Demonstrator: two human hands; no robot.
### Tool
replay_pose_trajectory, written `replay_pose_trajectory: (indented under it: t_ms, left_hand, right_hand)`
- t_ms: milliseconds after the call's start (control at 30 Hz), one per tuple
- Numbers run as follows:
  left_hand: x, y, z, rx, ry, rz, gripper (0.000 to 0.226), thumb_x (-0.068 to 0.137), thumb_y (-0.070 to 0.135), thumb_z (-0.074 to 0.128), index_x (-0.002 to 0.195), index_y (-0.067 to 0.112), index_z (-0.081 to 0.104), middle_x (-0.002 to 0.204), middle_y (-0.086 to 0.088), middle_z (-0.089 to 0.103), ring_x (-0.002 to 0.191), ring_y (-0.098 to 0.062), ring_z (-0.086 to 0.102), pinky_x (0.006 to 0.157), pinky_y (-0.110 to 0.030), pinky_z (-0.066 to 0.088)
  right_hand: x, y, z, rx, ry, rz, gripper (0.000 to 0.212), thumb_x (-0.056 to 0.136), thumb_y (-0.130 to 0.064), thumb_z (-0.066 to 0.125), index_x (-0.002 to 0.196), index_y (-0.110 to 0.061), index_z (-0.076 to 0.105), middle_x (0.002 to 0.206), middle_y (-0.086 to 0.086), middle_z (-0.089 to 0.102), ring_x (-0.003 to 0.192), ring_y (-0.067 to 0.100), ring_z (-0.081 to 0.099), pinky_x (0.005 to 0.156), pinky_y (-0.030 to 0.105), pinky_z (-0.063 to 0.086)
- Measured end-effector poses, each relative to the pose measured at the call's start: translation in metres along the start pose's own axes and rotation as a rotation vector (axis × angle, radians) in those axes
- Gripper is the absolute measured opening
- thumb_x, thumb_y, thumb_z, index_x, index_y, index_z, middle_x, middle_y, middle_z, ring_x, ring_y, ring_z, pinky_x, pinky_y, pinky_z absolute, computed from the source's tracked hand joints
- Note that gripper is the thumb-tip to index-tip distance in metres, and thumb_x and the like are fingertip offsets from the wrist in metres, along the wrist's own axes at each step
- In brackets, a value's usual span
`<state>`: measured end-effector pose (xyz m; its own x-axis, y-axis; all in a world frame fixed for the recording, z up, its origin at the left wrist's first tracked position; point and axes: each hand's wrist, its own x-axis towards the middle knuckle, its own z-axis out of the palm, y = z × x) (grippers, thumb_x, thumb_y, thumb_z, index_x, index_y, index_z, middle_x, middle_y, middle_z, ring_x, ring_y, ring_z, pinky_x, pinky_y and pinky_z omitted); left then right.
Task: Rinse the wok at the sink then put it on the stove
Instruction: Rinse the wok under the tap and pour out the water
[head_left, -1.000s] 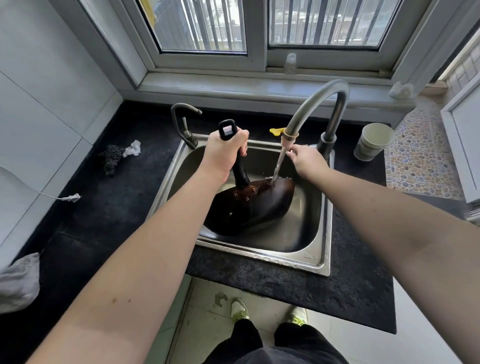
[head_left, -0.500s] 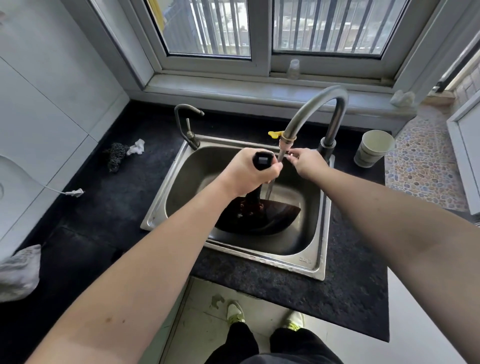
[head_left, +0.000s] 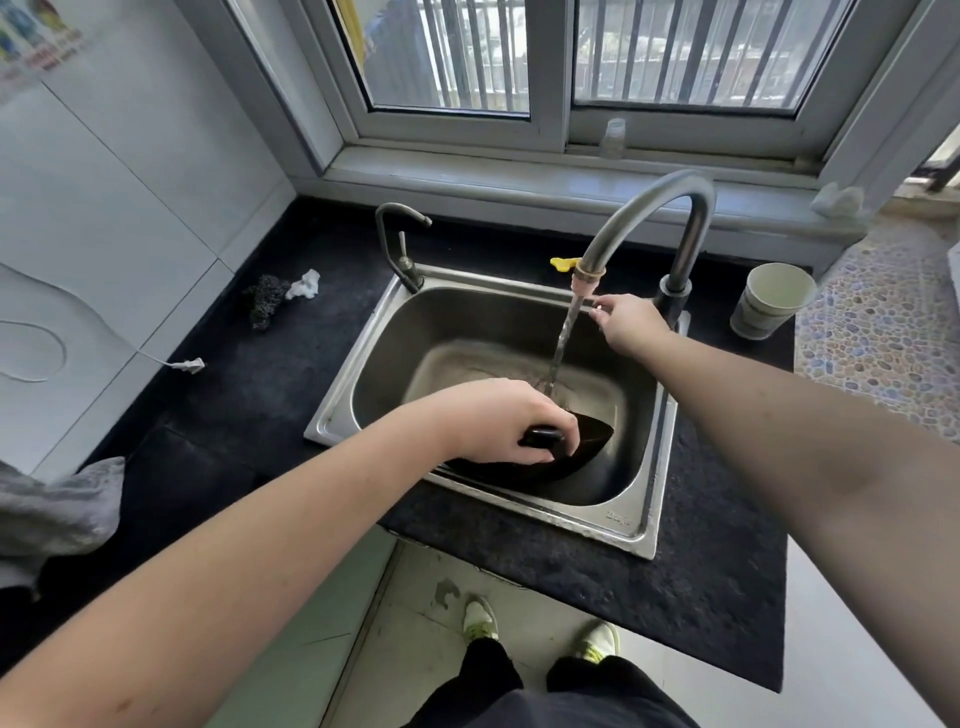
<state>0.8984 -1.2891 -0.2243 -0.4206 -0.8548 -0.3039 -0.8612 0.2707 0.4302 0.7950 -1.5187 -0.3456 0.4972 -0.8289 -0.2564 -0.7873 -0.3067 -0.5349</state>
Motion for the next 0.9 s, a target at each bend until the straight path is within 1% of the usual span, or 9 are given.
replay_pose_trajectory:
  t_ms: [133,200,233,300,400,533,600,733,900]
  left_hand:
    - [-0.011,0.005,0.002,0.244,0.079,-0.075,0.031,0.094,0.044,0.054,0.123,0.032,0.058,0.119,0.01,0.059,0.112,-0.013,0.053,0.081,-0.033,0.051]
    - [-0.019,0.014,0.004,0.407,0.153,-0.238,0.05,0.094,0.056,0.046,0.14,0.037,0.041,0.101,0.006,0.055,0.101,-0.015,0.055,0.071,-0.028,0.049]
    - [-0.022,0.018,0.007,0.364,0.168,-0.345,0.056,0.093,0.058,0.046,0.145,0.04,0.034,0.086,0.009,0.052,0.091,-0.016,0.059,0.069,-0.029,0.051]
    - [-0.027,0.025,0.014,-0.03,0.181,-0.563,0.053,0.092,0.052,0.055,0.141,0.042,0.038,0.068,0.014,0.05,0.071,-0.014,0.063,0.068,-0.03,0.057]
    - [-0.035,0.021,0.028,-0.686,0.199,-0.678,0.038,0.091,0.021,0.067,0.126,0.029,0.058,0.085,0.004,0.07,0.075,-0.013,0.072,0.075,-0.03,0.061]
    - [-0.038,0.025,0.052,-1.322,0.267,-0.802,0.047,0.091,-0.014,0.034,0.119,0.01,0.063,0.103,-0.023,0.068,0.096,-0.034,0.071,0.086,-0.04,0.058]
    - [-0.036,0.03,0.063,-1.576,0.35,-0.869,0.044,0.091,-0.007,0.03,0.116,0.004,0.065,0.109,-0.031,0.064,0.098,-0.041,0.069,0.086,-0.043,0.058]
    - [-0.025,0.042,0.083,-1.811,0.516,-0.984,0.017,0.094,0.015,0.052,0.104,0.006,0.062,0.103,-0.027,0.061,0.082,-0.034,0.066,0.077,-0.037,0.057]
    - [-0.009,0.042,0.095,-2.105,0.666,-1.107,0.034,0.099,0.03,0.052,0.107,-0.002,0.047,0.073,-0.022,0.062,0.046,-0.025,0.065,0.043,-0.028,0.056]
  right_hand:
    - [0.0,0.0,0.001,0.009,0.0,0.006,0.041,0.1,-0.037,0.044,0.136,-0.02,0.054,0.129,0.011,0.062,0.121,0.031,0.054,0.102,0.036,0.043]
    - [0.0,0.0,0.001,0.001,0.005,-0.006,0.041,0.101,-0.036,0.044,0.136,-0.018,0.054,0.131,0.012,0.061,0.121,0.032,0.054,0.101,0.037,0.044]
    - [0.0,0.0,0.001,0.0,0.009,-0.007,0.041,0.101,-0.036,0.044,0.136,-0.018,0.054,0.131,0.012,0.061,0.121,0.032,0.054,0.101,0.037,0.044]
    - [0.0,0.0,0.0,0.007,0.009,0.001,0.041,0.101,-0.035,0.045,0.136,-0.017,0.054,0.13,0.011,0.061,0.12,0.031,0.055,0.1,0.036,0.045]
    - [0.0,0.0,0.001,0.022,0.011,0.011,0.041,0.101,-0.035,0.044,0.137,-0.017,0.053,0.128,0.011,0.062,0.118,0.03,0.056,0.099,0.037,0.046]
    - [0.001,0.0,0.002,0.046,0.011,0.012,0.04,0.1,-0.034,0.046,0.136,-0.017,0.054,0.128,0.011,0.062,0.118,0.03,0.056,0.101,0.037,0.045]
    - [0.001,0.0,0.002,0.06,0.009,0.017,0.04,0.1,-0.034,0.046,0.135,-0.018,0.055,0.126,0.011,0.063,0.116,0.029,0.057,0.1,0.035,0.045]
    - [0.003,0.002,0.005,0.069,0.018,0.02,0.039,0.1,-0.034,0.046,0.135,-0.019,0.055,0.125,0.01,0.064,0.115,0.029,0.058,0.098,0.034,0.045]
    - [0.004,0.003,0.005,0.05,0.022,0.005,0.038,0.1,-0.034,0.045,0.132,-0.018,0.057,0.119,0.01,0.066,0.109,0.028,0.06,0.091,0.031,0.045]
